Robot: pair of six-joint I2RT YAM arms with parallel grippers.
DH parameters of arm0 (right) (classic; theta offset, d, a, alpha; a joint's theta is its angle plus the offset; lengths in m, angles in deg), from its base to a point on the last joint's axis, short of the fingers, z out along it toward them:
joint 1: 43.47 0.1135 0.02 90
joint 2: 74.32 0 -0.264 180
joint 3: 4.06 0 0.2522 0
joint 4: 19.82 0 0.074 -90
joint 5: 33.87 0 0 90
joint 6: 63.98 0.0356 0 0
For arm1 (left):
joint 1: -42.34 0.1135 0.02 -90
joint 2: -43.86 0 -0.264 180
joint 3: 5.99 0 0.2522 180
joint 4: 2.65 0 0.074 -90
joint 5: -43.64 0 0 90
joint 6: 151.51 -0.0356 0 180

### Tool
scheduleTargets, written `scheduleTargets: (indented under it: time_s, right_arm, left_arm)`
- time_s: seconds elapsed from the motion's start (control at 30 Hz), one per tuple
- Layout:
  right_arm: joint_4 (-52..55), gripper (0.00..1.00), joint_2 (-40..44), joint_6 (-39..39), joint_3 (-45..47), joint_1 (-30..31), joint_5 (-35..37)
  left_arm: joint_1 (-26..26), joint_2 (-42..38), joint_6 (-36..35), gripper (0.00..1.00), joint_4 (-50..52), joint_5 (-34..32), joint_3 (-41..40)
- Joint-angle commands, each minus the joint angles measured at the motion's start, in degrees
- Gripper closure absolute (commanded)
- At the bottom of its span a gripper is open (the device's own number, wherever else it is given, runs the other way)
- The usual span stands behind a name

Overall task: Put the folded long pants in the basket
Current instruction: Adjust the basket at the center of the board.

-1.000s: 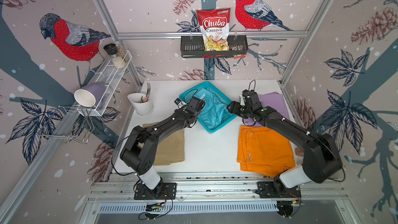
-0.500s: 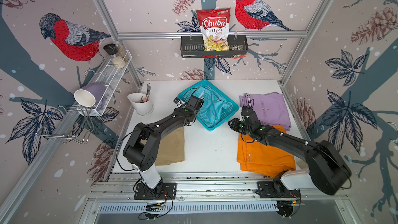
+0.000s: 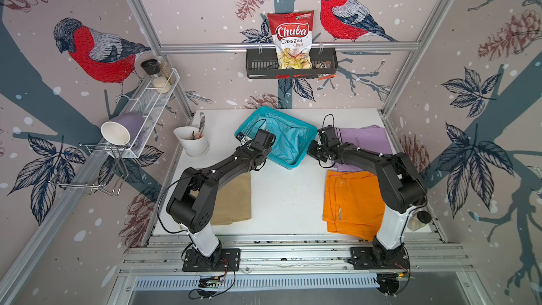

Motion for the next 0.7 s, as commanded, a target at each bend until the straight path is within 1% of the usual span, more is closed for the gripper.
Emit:
scheduleTargets:
  time_s: [0.0, 0.03, 0.13, 0.2, 0.3, 0.33, 0.37, 0.4, 0.47, 0.5, 0.57, 0.67]
  right_arm:
    - [-2.62, 0.76, -3.26, -2.94, -6.09, -0.27, -3.68]
    - [-1.55, 0.75, -4.98, -3.4, -8.74, -0.49, -4.31]
    - [1.81, 0.72, -9.5, -4.46, -15.78, -0.82, -5.4]
    - [2.61, 0.69, -11.27, -5.23, -19.09, -0.85, -5.53]
    - [6.68, 0.63, -13.27, -6.67, -24.79, -1.24, -3.87]
    - [8.14, 0.57, -13.5, -7.38, -26.45, -1.48, -3.12]
    - [10.01, 0.51, -13.3, -7.96, -27.88, -1.72, -1.83]
    - [11.58, 0.48, -12.68, -8.35, -28.57, -1.77, -0.44]
    - [12.19, 0.36, -8.79, -9.29, -26.21, -1.46, 1.79]
    - [11.0, 0.31, -5.81, -9.43, -23.32, -1.1, 2.62]
    - [7.02, 0.22, 2.43, -9.2, -14.19, 1.0, 4.68]
    - [-0.81, 0.09, 14.99, -8.01, 0.66, 6.8, 7.13]
  left_arm:
    - [-0.21, -1.54, -7.41, 0.89, 4.04, 7.15, -0.05]
    - [-0.26, -2.05, -8.14, 0.86, 3.93, 6.85, -0.01]
    - [-0.23, -2.77, -11.18, 0.68, 4.49, 6.57, 0.95]
    - [-0.18, -2.86, -12.6, 0.49, 6.11, 5.82, 2.02]
    - [-0.25, -3.87, -14.91, 0.14, 6.84, 5.43, 2.19]
    - [-0.23, -4.4, -15.47, 0.06, 6.92, 5.38, 1.81]
    - [-0.11, -4.95, -16.12, 0.05, 7.23, 5.62, 1.76]
    - [-0.13, -5.46, -16.63, 0.05, 7.99, 5.71, 1.9]
    - [-0.16, -7.85, -17.64, 0.05, 9.35, 6.11, 2.06]
    - [-0.17, -9.57, -18.1, 0.05, 9.68, 6.16, 1.72]
    - [-0.21, -15.33, -18.72, 0.05, 9.63, 6.1, -0.14]
    - [-0.1, -25.75, -18.99, 0.05, 10.12, 3.62, -4.06]
